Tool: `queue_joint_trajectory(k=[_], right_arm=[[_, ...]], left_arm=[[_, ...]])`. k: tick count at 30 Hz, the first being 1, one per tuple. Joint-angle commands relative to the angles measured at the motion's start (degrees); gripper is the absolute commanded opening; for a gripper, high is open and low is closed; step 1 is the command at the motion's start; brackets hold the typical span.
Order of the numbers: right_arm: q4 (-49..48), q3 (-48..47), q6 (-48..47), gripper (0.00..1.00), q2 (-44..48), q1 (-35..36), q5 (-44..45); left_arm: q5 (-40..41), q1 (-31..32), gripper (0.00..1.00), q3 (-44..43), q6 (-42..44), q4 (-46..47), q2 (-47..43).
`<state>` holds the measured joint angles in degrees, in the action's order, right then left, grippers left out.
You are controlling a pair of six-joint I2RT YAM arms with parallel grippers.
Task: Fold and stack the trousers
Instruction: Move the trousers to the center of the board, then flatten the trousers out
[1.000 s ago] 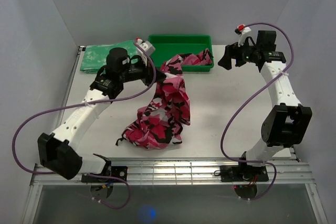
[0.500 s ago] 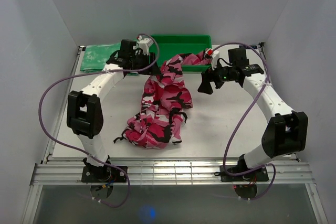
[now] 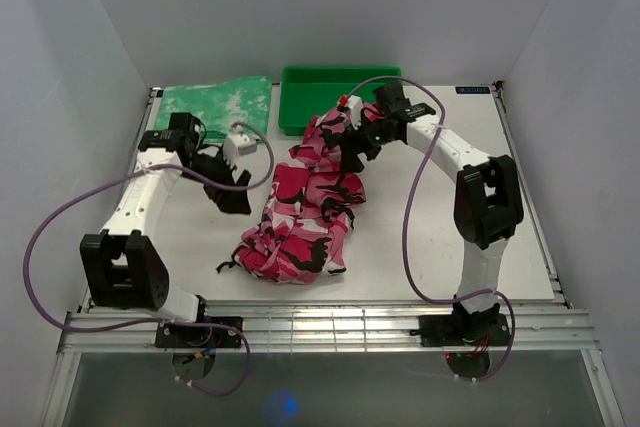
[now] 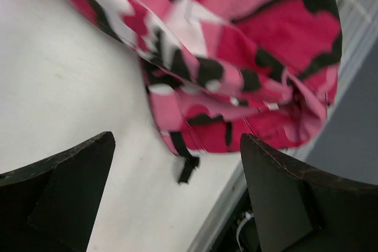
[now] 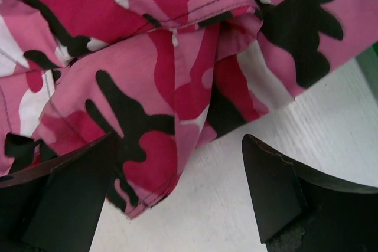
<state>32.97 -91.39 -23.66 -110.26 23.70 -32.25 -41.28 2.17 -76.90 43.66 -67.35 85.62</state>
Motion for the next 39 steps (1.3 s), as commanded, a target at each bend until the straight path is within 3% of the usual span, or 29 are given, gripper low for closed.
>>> queue_joint_trajectory(k=[1,8,10,12,14,15,19,26,34,37,38,39], right_arm=[[0.95,-8.09,1.42,0.90,-5.39,1.96,0.26],[1.39,-8.54,2.13,0.91,-10.24,4.07,2.63],[1.04,-7.75,2.39,1.00,-10.42,4.16,3.16],[0.26,-7.13,3.00,0.91,-10.50,4.16,3.86],[-0.36,-6.69,4.32,0.96,-10.59,4.25,7.53],[-0.54,-6.78,4.93,0.91,-10.59,4.25,8.94],[-1.94,-7.31,11.58,0.90,-9.37,3.81,13.79],[-8.17,-5.98,30.05,0.90,-8.65,1.96,9.84],[-14.68,-15.21,35.44,0.90,-20.25,0.64,9.49],[-15.56,-17.85,36.75,0.97,-22.63,0.38,6.86],[-16.18,-18.20,37.10,0.87,-22.98,0.29,5.72],[-16.88,-18.20,37.37,0.69,-22.64,0.29,3.88]], left_arm=[[3.57,0.37,0.98,9.38,17.85,-11.66,-6.69],[4.19,0.46,0.98,22.05,23.04,-7.88,-14.52],[3.14,0.55,0.98,24.86,25.32,-7.71,-15.74],[2.61,1.33,0.98,27.75,25.95,-6.13,-16.80],[2.87,2.91,0.98,29.52,25.25,-2.28,-18.21],[3.30,3.62,0.98,30.31,24.81,-1.13,-18.47],[5.85,5.64,0.98,33.92,22.44,4.06,-19.88],[7.26,6.53,0.98,34.10,17.69,8.46,-21.73],[9.10,6.53,0.98,32.78,16.90,7.68,-20.42],[8.94,6.53,0.98,31.73,16.64,6.80,-19.45],[8.06,6.53,0.98,31.64,16.11,6.36,-18.92],[7.71,6.53,0.98,31.64,15.93,6.27,-18.74]])
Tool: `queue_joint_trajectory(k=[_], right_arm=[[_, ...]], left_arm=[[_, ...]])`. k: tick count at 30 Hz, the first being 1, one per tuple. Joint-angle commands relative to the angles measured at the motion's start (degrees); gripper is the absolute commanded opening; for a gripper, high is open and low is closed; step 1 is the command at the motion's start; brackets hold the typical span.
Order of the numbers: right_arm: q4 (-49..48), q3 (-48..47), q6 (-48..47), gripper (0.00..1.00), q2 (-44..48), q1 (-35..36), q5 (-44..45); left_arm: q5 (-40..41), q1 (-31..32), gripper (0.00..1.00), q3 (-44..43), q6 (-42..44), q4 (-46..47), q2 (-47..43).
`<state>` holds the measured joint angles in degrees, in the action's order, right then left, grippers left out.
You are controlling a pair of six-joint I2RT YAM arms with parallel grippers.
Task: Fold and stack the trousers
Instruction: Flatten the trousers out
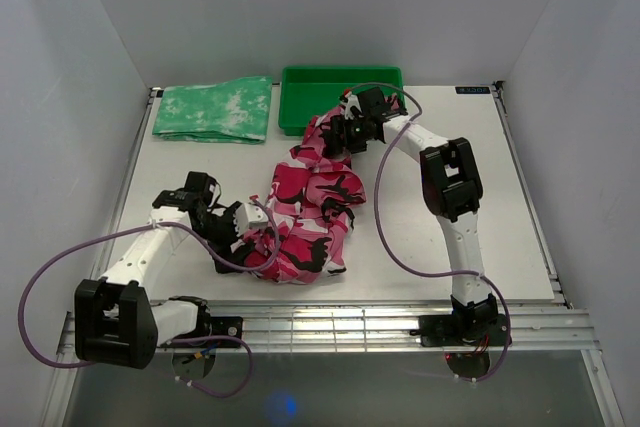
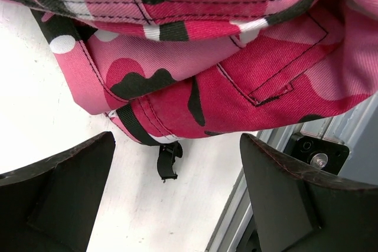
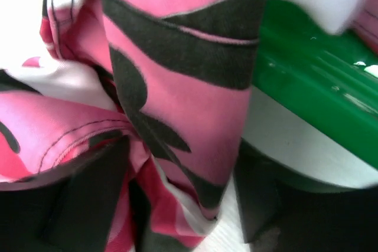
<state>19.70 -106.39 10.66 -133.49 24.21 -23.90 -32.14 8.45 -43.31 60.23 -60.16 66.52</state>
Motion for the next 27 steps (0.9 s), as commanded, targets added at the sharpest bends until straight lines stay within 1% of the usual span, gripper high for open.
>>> queue_joint_trajectory(k=[1,2,3,5,6,7,9,10,11,13,14,15,16,17,18,19,20,21,22,25,27], right_arm=[[-4.58,-3.30,3.14,0.61,1.04,-0.21,-5.18],[-5.02,-3.47,3.06,0.54,1.65,-0.21,-6.58],[-5.11,-4.08,2.71,0.39,3.48,-0.21,-7.21],[-6.25,-4.35,1.74,0.23,7.43,-0.56,-8.17],[-6.87,-4.01,1.65,0.10,9.20,-0.82,-8.18],[-7.48,-3.74,1.74,0.08,10.87,-1.09,-8.09],[-9.06,-1.91,1.65,0.08,16.40,-1.97,-8.09],[-9.42,-1.02,1.30,0.08,18.34,-2.32,-7.92],[-9.94,0.12,0.95,0.08,22.36,-2.84,-7.39],[-10.47,4.32,0.16,0.08,26.60,-3.46,-6.51],[-10.48,6.17,-0.19,0.08,31.23,-3.90,-5.20],[-10.48,8.11,-1.33,0.08,33.88,-3.90,-4.32],[-10.13,12.56,-2.12,0.08,36.43,-3.90,-2.92],[-9.51,14.96,-3.00,0.08,42.29,-3.90,1.27],[-8.55,20.12,-4.31,0.08,45.65,-3.90,3.49],[-8.02,22.78,-5.20,0.08,48.73,-3.99,5.77],[-7.67,25.33,-6.16,0.08,55.55,-3.99,9.10],[-6.97,27.70,-8.09,0.08,59.19,-3.99,10.61],[-6.44,31.55,-8.98,0.08,65.40,-3.99,13.07],[-3.03,34.58,-10.39,0.08,74.56,-3.90,15.89],[-0.82,35.20,-12.14,0.08,77.32,-3.90,18.44]], left_arm=[[-1.61,0.25,0.97,-1.69,-0.72,-1.10,0.80],[-1.44,0.34,0.97,-1.34,-0.72,-1.01,1.24],[-1.17,0.34,0.96,-0.99,-0.29,-0.84,1.50],[-0.21,0.25,0.90,0.68,-0.20,0.82,2.03],[-0.12,0.34,0.87,1.12,-0.02,1.27,2.29],[-0.20,0.25,0.78,1.56,-0.02,1.80,2.56],[-0.73,0.34,0.70,1.56,-0.81,3.47,3.87],[-0.99,0.25,0.62,1.39,-0.99,4.08,4.40],[-1.17,0.34,0.57,1.12,-1.34,5.22,5.10],[-1.08,0.34,0.47,0.95,-2.39,6.45,7.39],[-0.82,0.34,0.33,0.86,-2.57,7.50,8.26],[-0.56,0.34,0.24,0.60,-2.74,7.60,9.32],[-0.12,0.25,0.13,0.25,-3.36,7.69,11.68],[0.23,0.08,0.00,-0.19,-4.14,8.13,12.83],[0.41,-0.01,0.00,-0.98,-4.85,8.30,14.41],[0.15,-0.18,0.00,-1.34,-5.12,8.57,14.95],[-0.11,-0.80,0.00,-1.77,-5.47,9.00,15.13],[-0.46,-1.24,0.00,-1.95,-5.82,9.53,15.22],[-0.90,-1.76,0.00,-1.95,-6.78,10.84,15.39],[-1.08,-2.21,0.00,-2.48,-7.75,11.99,16.79],[-1.17,-2.56,0.00,-3.97,-8.46,11.82,17.94]])
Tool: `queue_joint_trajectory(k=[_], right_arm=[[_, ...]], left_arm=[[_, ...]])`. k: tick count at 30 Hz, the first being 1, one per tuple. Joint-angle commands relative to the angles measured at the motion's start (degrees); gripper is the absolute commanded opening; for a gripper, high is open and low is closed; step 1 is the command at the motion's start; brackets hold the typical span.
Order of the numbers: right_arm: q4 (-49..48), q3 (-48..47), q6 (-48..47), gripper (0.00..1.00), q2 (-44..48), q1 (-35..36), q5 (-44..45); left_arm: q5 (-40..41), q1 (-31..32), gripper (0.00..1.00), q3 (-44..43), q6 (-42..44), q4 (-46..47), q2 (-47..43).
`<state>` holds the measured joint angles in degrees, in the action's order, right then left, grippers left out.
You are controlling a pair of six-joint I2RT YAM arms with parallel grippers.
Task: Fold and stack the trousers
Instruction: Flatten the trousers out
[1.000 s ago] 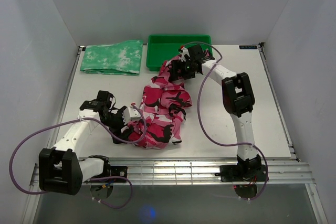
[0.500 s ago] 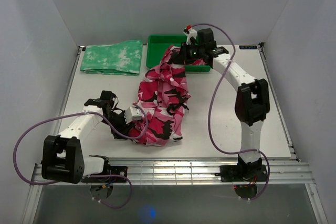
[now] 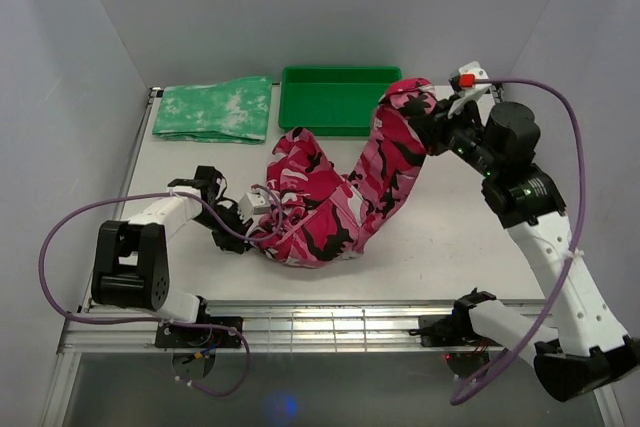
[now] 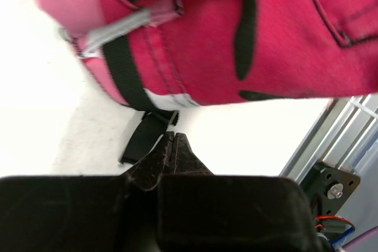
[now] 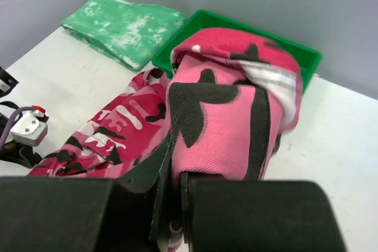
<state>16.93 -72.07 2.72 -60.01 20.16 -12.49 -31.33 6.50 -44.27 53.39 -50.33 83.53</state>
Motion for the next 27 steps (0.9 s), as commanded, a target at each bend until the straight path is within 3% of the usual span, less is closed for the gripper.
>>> queue_joint_trajectory(k=[1,7,10,12,14,16,19,20,21,22,25,26,27], right_arm=[[3.97,0.88,-4.65,0.08,5.67,0.14,8.00],[10.40,6.06,-4.83,0.08,5.08,0.14,15.83],[13.65,6.42,-5.97,0.16,0.43,0.14,15.65],[17.06,5.28,-6.84,0.31,-4.14,0.05,15.49],[19.88,4.31,-8.34,0.57,-7.92,0.05,13.12],[24.63,3.70,-10.53,0.65,-10.21,-0.12,11.45],[25.96,1.77,-14.48,0.86,-12.85,-1.70,6.53],[25.61,-0.50,-15.63,0.98,-13.20,-1.88,2.77],[24.74,-1.83,-16.60,0.94,-13.81,-1.97,0.39],[22.90,-3.15,-18.09,0.90,-15.56,-2.06,-2.42],[20.26,-11.30,-18.20,0.93,-22.92,-1.53,-18.04],[20.16,-13.34,-17.32,0.93,-28.09,-0.23,-20.36],[20.25,-16.92,-16.18,0.93,-30.76,0.48,-20.90]], left_arm=[[-2.07,-1.22,0.00,-3.71,-1.70,1.64,1.37],[-2.42,-3.60,0.00,-9.86,0.13,-4.15,2.52],[-0.93,-6.32,0.00,-13.46,3.11,-8.10,2.17],[0.65,-10.01,0.00,-15.93,4.35,-9.35,2.08],[1.45,-12.56,0.00,-18.12,4.88,-10.23,1.90],[1.54,-13.88,0.00,-19.27,5.06,-11.10,2.34],[-1.16,-14.41,0.02,-20.85,7.07,-16.79,2.96],[-2.49,-14.33,0.12,-20.59,9.08,-17.87,2.52],[-3.64,-14.41,0.31,-18.94,9.54,-18.14,2.00],[-5.65,-14.33,0.41,-17.97,9.89,-17.45,1.30],[-7.68,-13.28,0.63,-14.80,9.29,-13.68,-1.26],[-8.13,-12.14,0.78,-14.27,9.11,-12.44,-1.35],[-8.91,-11.43,0.83,-14.09,8.41,-11.82,-1.17]])
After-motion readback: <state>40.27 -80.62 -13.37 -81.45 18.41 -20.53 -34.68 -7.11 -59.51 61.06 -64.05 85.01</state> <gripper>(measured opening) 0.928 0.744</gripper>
